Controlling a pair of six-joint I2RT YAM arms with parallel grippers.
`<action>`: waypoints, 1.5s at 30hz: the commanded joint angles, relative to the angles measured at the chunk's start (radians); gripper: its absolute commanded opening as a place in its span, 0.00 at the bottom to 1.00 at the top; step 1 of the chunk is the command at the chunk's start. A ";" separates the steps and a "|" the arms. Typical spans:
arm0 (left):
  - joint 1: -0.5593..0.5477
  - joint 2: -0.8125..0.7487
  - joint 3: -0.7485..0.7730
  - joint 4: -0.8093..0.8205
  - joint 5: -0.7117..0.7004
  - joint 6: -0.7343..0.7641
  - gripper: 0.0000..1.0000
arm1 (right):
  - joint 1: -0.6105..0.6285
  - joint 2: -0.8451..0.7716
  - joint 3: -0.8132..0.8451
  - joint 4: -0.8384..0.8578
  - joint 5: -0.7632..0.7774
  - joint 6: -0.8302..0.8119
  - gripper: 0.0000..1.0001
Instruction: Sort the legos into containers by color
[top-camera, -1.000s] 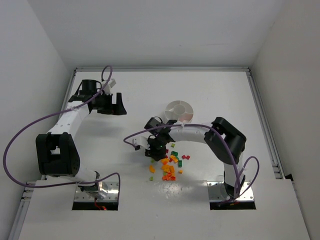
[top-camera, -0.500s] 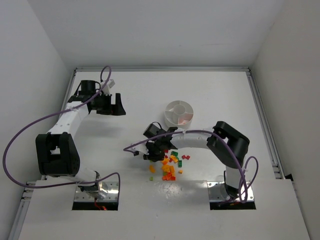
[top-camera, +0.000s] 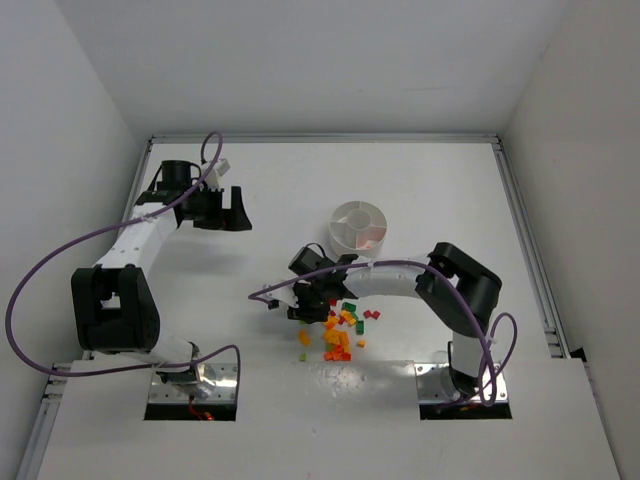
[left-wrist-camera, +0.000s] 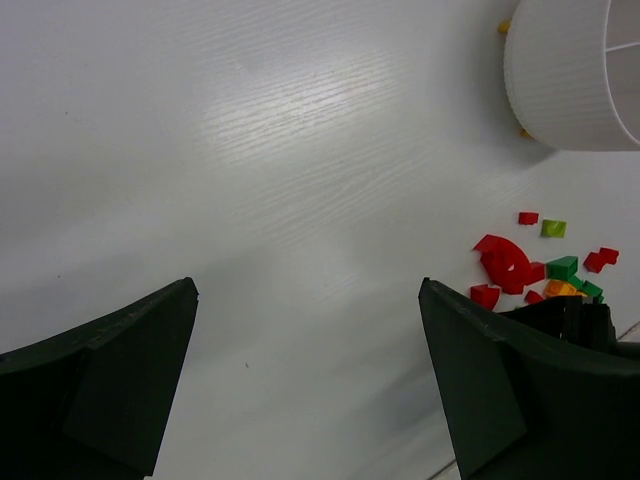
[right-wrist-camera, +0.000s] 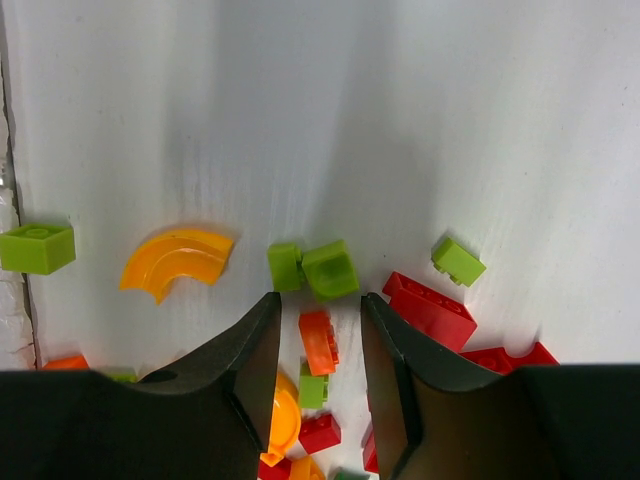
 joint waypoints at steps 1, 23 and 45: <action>0.014 -0.012 0.006 0.015 0.030 0.012 0.99 | -0.005 0.056 -0.043 -0.110 0.071 -0.012 0.39; 0.014 0.007 0.015 0.015 0.048 -0.006 0.99 | -0.005 0.086 -0.003 -0.181 0.111 -0.012 0.27; 0.005 0.045 0.084 0.015 0.045 -0.016 0.99 | -0.071 -0.147 0.224 -0.236 0.094 0.143 0.00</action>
